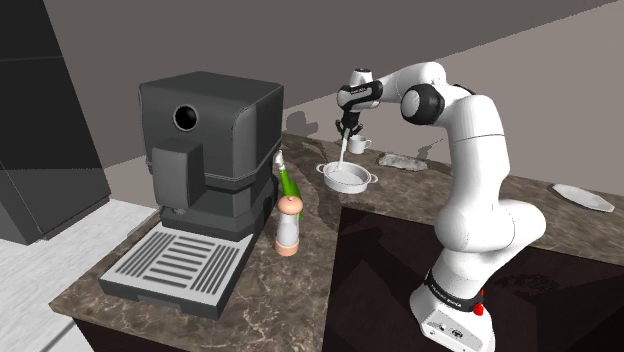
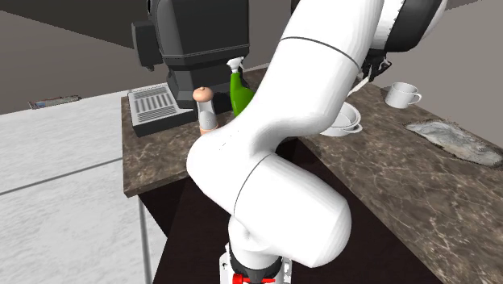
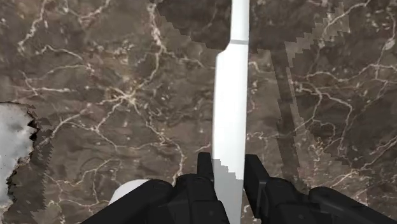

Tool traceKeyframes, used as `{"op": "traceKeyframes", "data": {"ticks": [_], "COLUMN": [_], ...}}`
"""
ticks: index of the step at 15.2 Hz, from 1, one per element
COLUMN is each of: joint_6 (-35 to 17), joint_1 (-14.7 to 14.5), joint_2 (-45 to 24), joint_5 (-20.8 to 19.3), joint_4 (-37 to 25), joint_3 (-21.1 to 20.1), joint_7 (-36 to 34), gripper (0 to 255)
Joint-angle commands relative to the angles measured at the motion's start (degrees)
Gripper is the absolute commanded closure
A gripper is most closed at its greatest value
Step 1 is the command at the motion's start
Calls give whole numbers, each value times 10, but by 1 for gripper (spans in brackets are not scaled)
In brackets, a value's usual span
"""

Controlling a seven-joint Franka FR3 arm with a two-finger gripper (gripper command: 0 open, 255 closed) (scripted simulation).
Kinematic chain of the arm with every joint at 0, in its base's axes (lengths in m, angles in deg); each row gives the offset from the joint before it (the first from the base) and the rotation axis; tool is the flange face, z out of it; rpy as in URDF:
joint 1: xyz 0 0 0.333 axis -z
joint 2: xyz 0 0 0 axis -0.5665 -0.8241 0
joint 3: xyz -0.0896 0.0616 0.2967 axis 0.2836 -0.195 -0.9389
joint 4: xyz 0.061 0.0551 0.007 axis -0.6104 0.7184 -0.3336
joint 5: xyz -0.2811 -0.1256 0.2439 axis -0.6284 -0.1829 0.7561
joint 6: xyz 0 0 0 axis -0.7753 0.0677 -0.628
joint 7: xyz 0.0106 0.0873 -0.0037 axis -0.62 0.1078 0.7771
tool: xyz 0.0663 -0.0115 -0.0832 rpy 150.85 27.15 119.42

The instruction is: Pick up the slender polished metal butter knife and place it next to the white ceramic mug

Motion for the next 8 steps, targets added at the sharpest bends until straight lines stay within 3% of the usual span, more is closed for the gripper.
{"op": "traceKeyframes", "data": {"ticks": [1, 8], "joint_6": [-11, -52], "joint_1": [0, -1], "joint_2": [-5, -26], "joint_5": [-1, -4], "joint_4": [6, 25], "joint_3": [0, 2], "joint_7": [-1, -6], "gripper": [255, 255]}}
